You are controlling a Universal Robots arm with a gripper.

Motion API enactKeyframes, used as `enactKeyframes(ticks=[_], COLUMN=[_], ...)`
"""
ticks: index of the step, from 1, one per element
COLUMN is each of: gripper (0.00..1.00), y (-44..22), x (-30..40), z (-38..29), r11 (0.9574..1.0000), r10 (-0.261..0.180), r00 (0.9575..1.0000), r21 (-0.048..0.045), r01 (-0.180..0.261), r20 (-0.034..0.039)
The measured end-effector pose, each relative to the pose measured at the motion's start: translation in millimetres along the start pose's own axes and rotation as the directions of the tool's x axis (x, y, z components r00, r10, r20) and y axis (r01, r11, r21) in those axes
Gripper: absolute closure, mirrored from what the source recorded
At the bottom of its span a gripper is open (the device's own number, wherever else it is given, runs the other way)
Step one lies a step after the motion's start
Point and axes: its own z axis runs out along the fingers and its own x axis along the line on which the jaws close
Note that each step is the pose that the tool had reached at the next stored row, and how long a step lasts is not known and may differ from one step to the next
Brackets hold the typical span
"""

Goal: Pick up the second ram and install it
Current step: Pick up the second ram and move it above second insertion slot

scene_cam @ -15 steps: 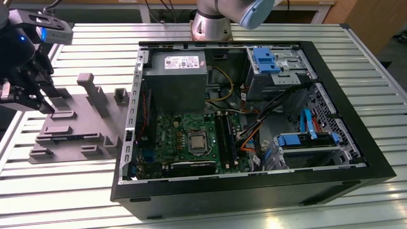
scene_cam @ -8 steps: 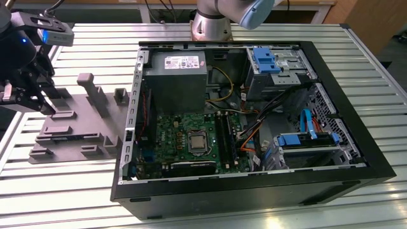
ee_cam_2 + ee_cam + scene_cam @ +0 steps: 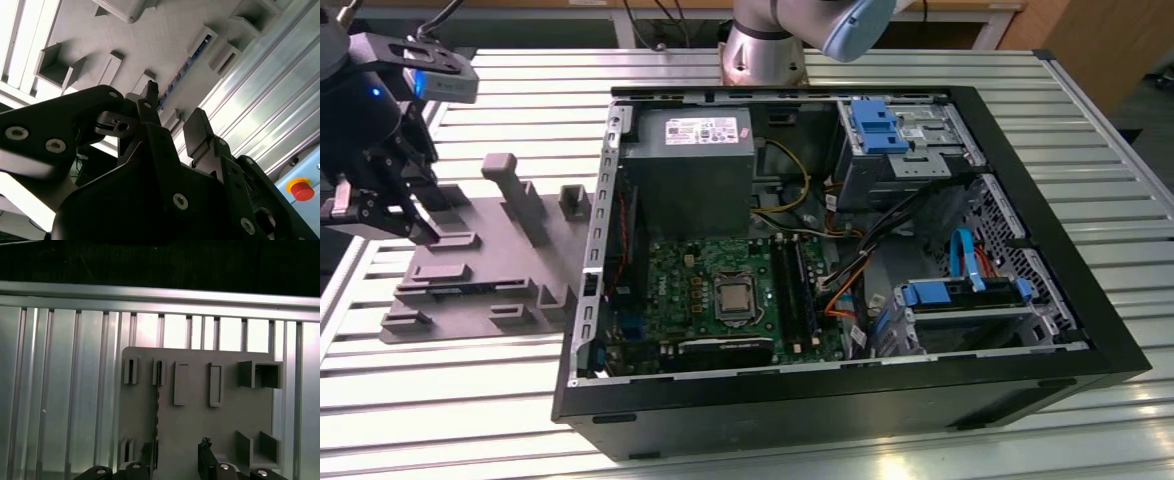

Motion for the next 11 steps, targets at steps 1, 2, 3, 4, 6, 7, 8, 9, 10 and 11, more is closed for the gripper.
enactKeyframes(ticks=[1, 2, 3, 4, 6, 7, 8, 9, 10, 11], gripper=[0.52, 0.52, 0.52, 0.52, 0.52, 0.52, 0.52, 0.52, 0.52, 0.52], y=[0.0, 0.0, 0.0, 0.0, -0.1, -0.1, -0.1, -0.1, -0.1, -0.1], x=[0.0, 0.0, 0.0, 0.1, 0.1, 0.1, 0.1, 0.1, 0.2, 0.2], z=[0.8, 1.7, 2.6, 3.4, 4.9, 5.4, 6.0, 6.7, 7.2, 7.8], r11=[1.0, 1.0, 1.0, 1.0, 1.0, 1.0, 1.0, 1.0, 1.0, 1.0], r10=[0.0, 0.0, 0.0, 0.0, 0.0, 0.0, 0.0, 0.0, 0.0, 0.0], r00=[1.0, 1.0, 1.0, 1.0, 1.0, 1.0, 1.0, 1.0, 1.0, 1.0], r21=[0.0, 0.0002, 0.0003, 0.0006, 0.0008, 0.0008, 0.0009, 0.001, 0.001, 0.001], r01=[0.0, 0.0, 0.0, 0.0, 0.0, 0.0, 0.0, 0.0, 0.0, 0.0], r20=[0.0, 0.0, 0.0, 0.0, 0.0, -0.0001, -0.0001, 0.0, 0.0, 0.0])
